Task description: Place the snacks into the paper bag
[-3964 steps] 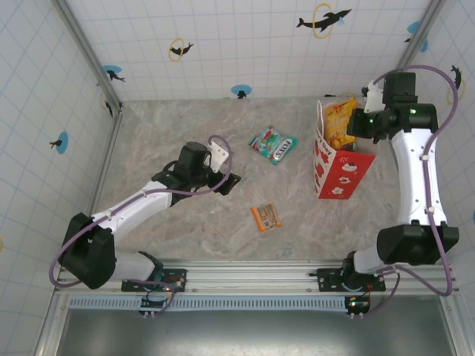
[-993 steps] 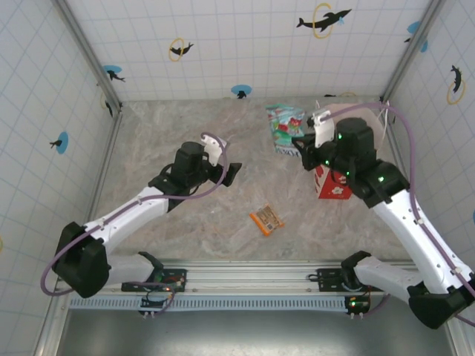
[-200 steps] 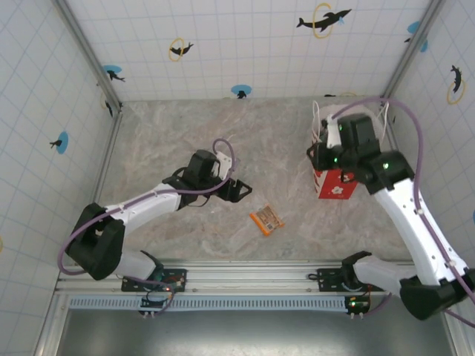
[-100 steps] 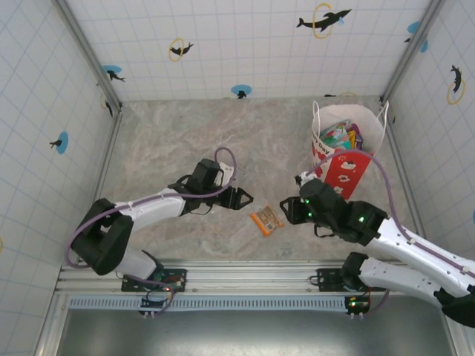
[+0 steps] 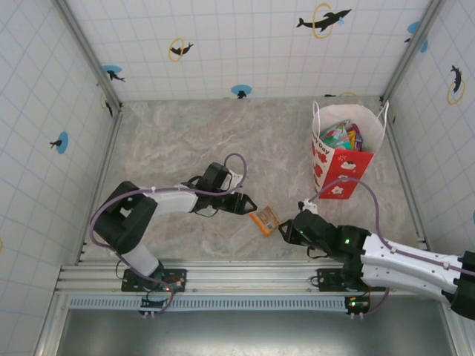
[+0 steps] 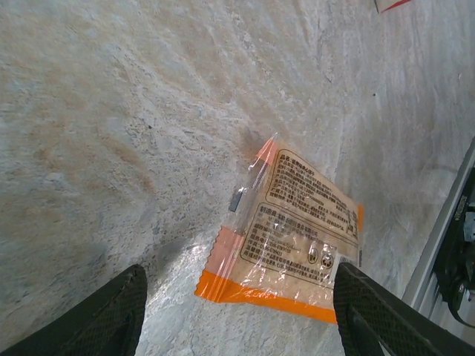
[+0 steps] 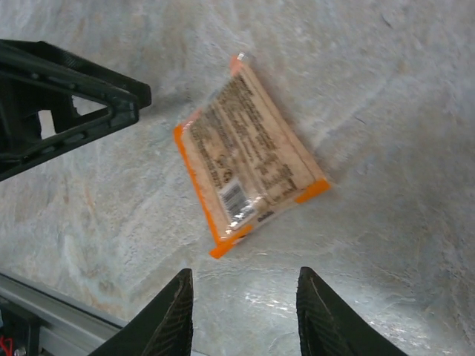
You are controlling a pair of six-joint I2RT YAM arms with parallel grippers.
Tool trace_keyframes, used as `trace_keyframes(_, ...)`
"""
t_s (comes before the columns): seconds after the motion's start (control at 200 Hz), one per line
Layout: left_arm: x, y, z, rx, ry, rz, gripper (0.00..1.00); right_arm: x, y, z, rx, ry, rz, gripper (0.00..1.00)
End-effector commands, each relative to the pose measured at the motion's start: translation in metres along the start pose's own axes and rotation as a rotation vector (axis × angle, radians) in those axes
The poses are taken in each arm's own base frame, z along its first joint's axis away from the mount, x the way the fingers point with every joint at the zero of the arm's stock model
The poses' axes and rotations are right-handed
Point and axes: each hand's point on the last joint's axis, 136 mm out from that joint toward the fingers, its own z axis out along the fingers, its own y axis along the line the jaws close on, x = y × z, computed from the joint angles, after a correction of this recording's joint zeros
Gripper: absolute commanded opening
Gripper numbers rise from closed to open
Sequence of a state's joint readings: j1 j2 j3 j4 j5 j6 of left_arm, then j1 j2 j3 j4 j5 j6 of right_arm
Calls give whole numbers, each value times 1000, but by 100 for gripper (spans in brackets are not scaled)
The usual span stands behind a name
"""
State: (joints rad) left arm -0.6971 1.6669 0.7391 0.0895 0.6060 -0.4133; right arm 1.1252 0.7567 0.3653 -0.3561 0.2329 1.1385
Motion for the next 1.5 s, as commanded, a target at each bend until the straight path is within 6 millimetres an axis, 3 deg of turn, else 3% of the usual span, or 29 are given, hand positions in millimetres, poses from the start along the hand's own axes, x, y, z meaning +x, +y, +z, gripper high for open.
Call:
trace_keyframes(0.0, -7, -14, 6, 57, 5, 21, 66, -2, 1, 3, -58, -39, 101, 40)
trace_keyframes(0.225, 4, -17, 16, 93, 64, -5, 59, 12, -25, 14, -61, -40, 167, 39)
trace_keyframes(0.425, 11, -19, 18, 106, 104, -17, 56, 16, -33, 22, -86, -37, 197, 40)
trace_keyframes(0.926, 40, -19, 24, 108, 207, -34, 48, 18, -41, 34, -105, -4, 227, 40)
trace_keyframes(1.276, 40, -24, 30, 119, 209, -37, 47, 8, -30, 39, -197, -19, 254, 40)
trace_keyframes(1.496, 42, -28, 34, 130, 221, -42, 48, 7, -37, 42, -176, -12, 263, 39)
